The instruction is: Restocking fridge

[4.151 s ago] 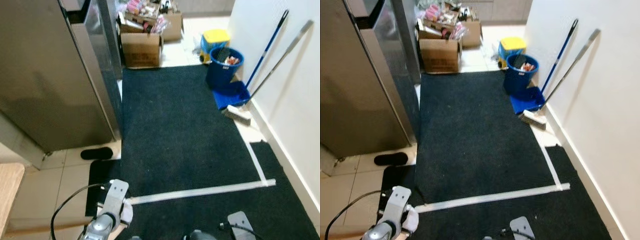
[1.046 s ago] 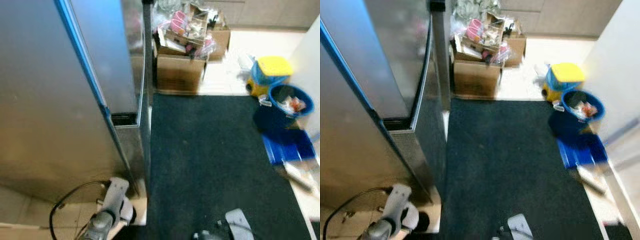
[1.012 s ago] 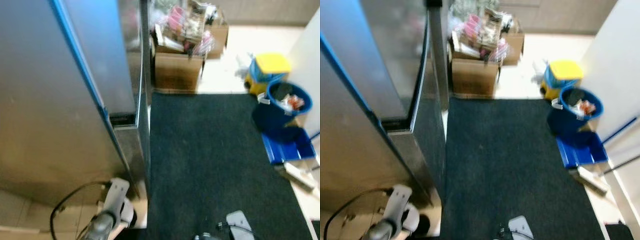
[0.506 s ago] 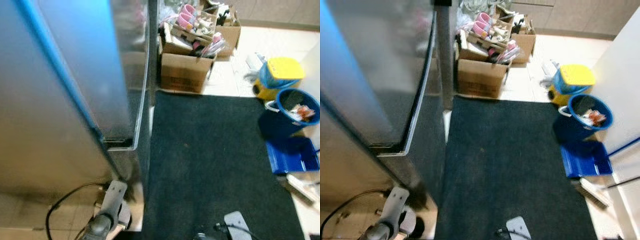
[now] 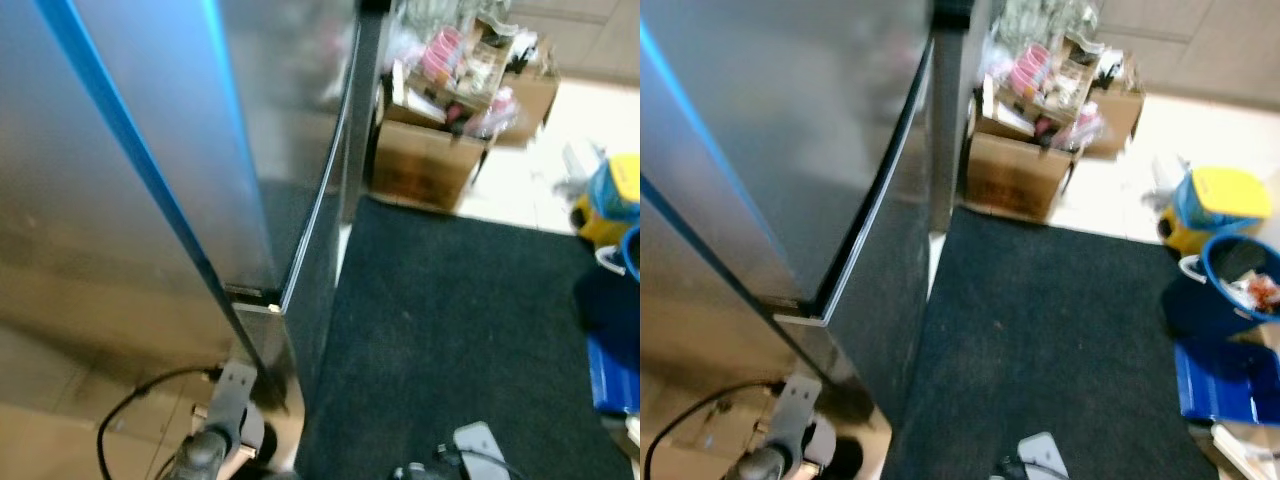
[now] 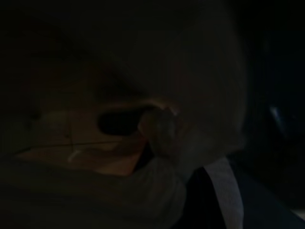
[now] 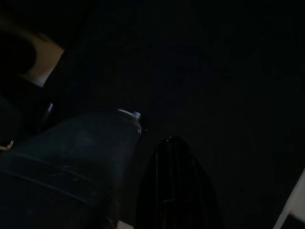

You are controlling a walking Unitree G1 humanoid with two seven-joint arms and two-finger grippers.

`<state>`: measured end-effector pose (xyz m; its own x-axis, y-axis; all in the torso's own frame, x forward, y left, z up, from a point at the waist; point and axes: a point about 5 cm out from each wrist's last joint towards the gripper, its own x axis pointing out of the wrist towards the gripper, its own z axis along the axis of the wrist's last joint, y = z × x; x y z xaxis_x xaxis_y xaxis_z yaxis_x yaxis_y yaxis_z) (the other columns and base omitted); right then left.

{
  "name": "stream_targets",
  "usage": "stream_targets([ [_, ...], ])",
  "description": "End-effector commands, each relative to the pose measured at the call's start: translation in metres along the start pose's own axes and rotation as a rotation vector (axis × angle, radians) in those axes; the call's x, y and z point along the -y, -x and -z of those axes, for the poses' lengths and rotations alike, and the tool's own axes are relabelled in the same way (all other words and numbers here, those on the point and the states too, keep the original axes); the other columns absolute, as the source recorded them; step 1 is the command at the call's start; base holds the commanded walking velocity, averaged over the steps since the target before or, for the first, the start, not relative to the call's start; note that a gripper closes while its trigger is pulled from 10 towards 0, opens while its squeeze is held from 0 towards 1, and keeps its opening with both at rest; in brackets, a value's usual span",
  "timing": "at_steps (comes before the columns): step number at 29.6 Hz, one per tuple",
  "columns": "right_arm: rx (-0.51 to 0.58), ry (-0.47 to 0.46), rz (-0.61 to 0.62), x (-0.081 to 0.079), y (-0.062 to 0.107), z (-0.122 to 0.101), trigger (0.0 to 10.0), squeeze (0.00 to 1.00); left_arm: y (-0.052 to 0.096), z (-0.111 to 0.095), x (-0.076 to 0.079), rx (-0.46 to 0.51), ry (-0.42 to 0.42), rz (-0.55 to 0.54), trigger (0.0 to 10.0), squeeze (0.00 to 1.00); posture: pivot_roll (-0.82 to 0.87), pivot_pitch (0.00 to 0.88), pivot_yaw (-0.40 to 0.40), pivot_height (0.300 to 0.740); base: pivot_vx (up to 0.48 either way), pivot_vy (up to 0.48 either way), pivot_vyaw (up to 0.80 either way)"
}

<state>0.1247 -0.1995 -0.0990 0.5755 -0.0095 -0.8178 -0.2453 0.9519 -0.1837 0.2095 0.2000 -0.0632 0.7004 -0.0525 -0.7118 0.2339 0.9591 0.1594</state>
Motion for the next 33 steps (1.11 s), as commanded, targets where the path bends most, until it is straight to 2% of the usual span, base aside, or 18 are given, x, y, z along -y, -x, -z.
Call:
stream_targets([
  [1,-0.038,-0.002,-0.005,-0.0020,0.0030,0.0102,10.0,0.00,0.0008,0.0027,0.0014,-0.006,-0.003,0.005,10.0,0.00,-0.08,0.137,-0.016,0.740,0.000,0.000,0.00],
  [27,-0.043,0.004,-0.006,-0.0020,0.0033,0.0113,10.0,0.00,0.0021,0.0072,0.0028,-0.020,-0.021,0.015,10.0,0.00,-0.08,0.132,-0.022,0.740,0.000,0.000,0.00],
  [33,-0.042,0.005,-0.005,-0.0019,0.0035,0.0117,10.0,0.00,0.0017,0.0060,0.0043,-0.012,-0.037,0.020,10.0,0.00,-0.08,0.131,-0.021,0.740,0.000,-0.450,0.00],
])
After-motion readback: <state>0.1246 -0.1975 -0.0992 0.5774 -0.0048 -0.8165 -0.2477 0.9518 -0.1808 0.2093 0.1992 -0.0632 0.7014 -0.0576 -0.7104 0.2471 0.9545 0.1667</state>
